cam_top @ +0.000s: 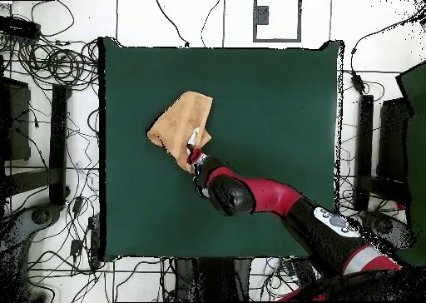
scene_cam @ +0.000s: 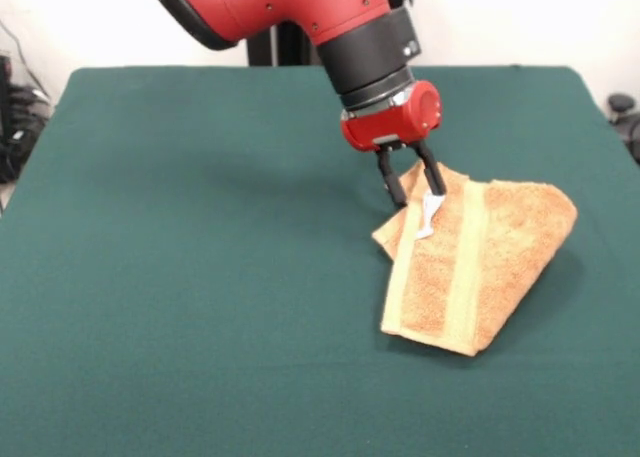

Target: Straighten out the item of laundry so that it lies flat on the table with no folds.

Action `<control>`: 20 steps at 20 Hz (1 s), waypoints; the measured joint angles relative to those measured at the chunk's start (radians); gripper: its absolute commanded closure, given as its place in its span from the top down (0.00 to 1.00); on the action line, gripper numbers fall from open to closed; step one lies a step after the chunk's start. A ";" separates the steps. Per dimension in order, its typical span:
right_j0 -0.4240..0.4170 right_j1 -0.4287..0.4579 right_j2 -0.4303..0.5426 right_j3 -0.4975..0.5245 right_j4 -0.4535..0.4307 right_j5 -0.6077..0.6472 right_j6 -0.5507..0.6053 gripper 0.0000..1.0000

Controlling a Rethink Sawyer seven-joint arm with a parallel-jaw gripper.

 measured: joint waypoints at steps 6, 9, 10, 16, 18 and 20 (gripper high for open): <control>-0.013 0.024 0.025 0.005 0.000 0.000 0.000 1.00; -0.019 0.038 0.039 0.007 0.000 0.000 0.000 1.00; -0.020 0.038 0.041 0.007 0.000 0.000 0.000 1.00; -0.032 0.047 0.057 0.011 0.000 0.000 0.000 1.00; -0.032 0.048 0.059 0.012 0.000 0.000 0.000 1.00; -0.032 0.048 0.061 0.014 0.000 0.000 0.000 0.00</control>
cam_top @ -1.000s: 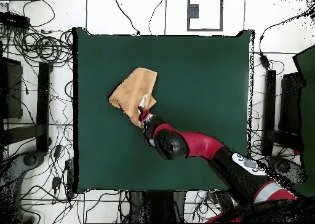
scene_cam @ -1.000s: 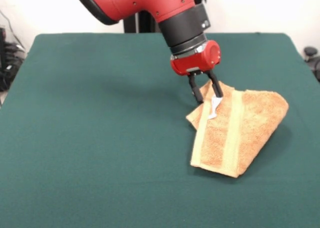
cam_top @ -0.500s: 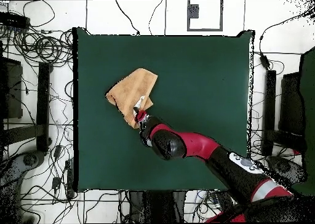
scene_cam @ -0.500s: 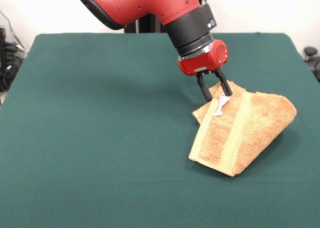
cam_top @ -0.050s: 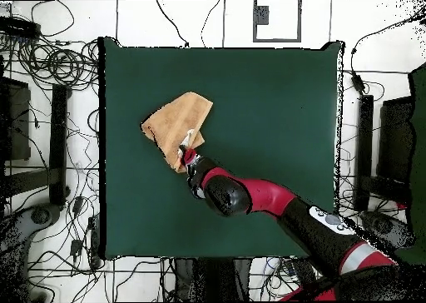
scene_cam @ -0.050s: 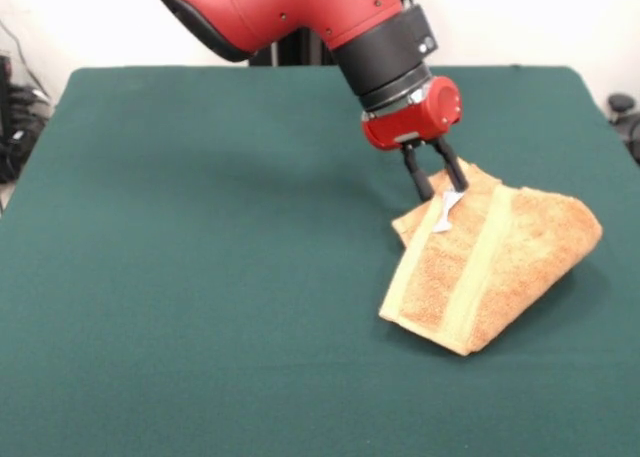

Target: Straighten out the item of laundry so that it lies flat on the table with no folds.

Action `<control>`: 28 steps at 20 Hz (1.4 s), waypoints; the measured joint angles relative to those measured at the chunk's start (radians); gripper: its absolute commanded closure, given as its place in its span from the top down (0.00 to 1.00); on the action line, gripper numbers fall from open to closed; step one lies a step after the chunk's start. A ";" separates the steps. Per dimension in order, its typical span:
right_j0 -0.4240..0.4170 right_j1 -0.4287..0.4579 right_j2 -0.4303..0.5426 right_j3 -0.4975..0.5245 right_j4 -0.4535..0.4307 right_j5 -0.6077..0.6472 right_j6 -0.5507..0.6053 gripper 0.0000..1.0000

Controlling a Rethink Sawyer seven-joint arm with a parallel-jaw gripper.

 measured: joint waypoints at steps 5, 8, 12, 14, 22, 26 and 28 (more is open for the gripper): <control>0.000 0.000 0.003 0.004 0.000 0.000 0.000 0.00; 0.000 -0.001 0.004 0.009 0.001 0.000 0.000 0.00; 0.001 -0.003 0.004 0.015 0.002 0.000 0.000 0.00; 0.005 -0.010 0.003 0.018 0.004 0.000 0.000 0.00; 0.018 -0.032 0.003 0.022 0.005 0.000 0.000 0.00; 0.019 -0.035 0.003 0.024 0.005 0.000 0.000 0.00; 0.019 -0.037 0.003 0.024 0.005 0.000 0.000 0.00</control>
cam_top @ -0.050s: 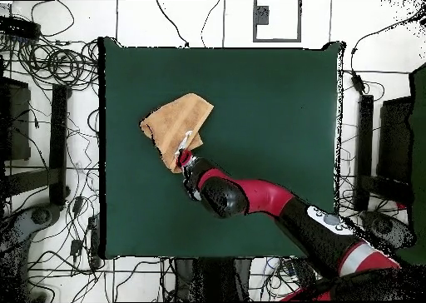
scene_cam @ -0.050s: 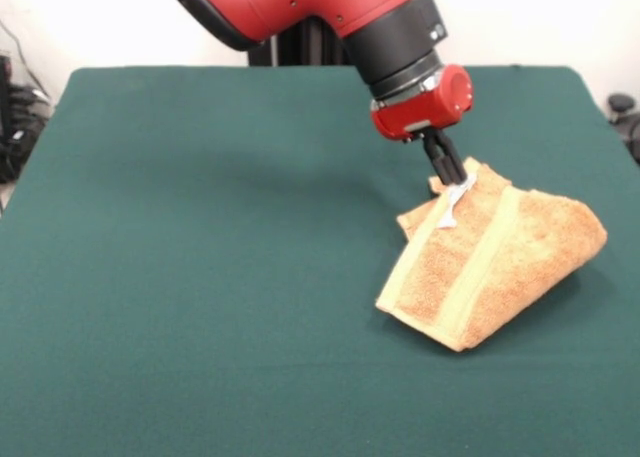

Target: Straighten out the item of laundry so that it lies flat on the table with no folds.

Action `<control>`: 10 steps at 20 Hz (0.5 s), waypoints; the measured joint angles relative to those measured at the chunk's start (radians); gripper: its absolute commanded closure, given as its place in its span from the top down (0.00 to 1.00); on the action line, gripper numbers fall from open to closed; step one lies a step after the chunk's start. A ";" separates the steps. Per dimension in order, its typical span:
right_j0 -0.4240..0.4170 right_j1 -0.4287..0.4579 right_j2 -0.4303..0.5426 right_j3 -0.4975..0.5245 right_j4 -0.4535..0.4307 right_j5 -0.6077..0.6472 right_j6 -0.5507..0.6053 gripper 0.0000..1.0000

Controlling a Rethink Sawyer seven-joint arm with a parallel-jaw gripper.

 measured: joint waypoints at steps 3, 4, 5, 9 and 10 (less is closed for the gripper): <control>0.000 -0.005 0.000 0.001 0.000 0.000 0.000 0.00; 0.000 -0.006 0.000 0.001 0.000 0.000 0.000 0.00; 0.000 -0.008 0.000 0.001 0.000 0.000 0.000 0.00; 0.000 -0.014 0.000 0.001 0.000 0.000 0.000 0.00; 0.000 -0.014 0.000 0.001 0.000 0.000 0.000 0.00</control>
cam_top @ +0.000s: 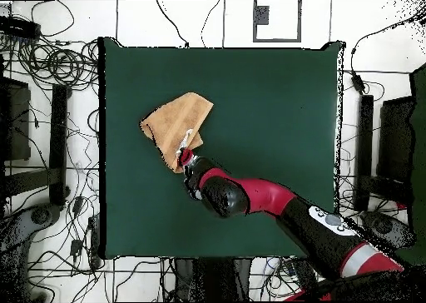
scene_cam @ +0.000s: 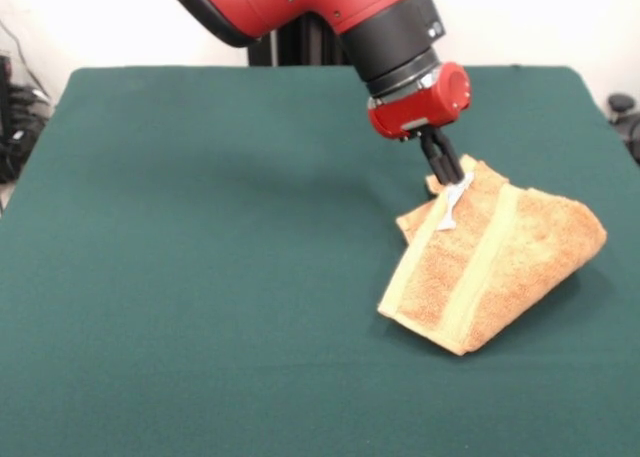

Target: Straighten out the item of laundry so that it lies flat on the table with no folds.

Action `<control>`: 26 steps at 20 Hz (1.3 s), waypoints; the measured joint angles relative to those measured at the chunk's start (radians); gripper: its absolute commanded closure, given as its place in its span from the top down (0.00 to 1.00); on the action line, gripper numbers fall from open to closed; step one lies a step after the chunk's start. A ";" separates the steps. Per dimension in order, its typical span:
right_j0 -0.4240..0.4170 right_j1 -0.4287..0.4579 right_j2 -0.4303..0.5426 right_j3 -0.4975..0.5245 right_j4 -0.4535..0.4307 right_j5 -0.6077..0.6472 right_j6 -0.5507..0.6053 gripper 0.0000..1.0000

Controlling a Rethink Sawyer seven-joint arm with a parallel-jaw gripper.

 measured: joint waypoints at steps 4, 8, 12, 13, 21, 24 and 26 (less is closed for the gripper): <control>0.000 0.000 0.000 0.000 0.000 0.000 0.000 0.00; -0.001 0.000 0.003 0.001 0.000 0.000 0.000 0.00; -0.011 0.011 0.025 0.000 0.000 0.000 0.000 0.00; -0.013 0.014 0.029 0.000 0.000 0.000 0.000 0.00; -0.058 0.118 0.087 0.000 0.000 0.000 0.000 0.00; -0.080 0.172 0.108 0.001 0.001 0.000 0.000 0.00; -0.098 0.224 0.120 0.001 0.001 0.000 0.000 0.00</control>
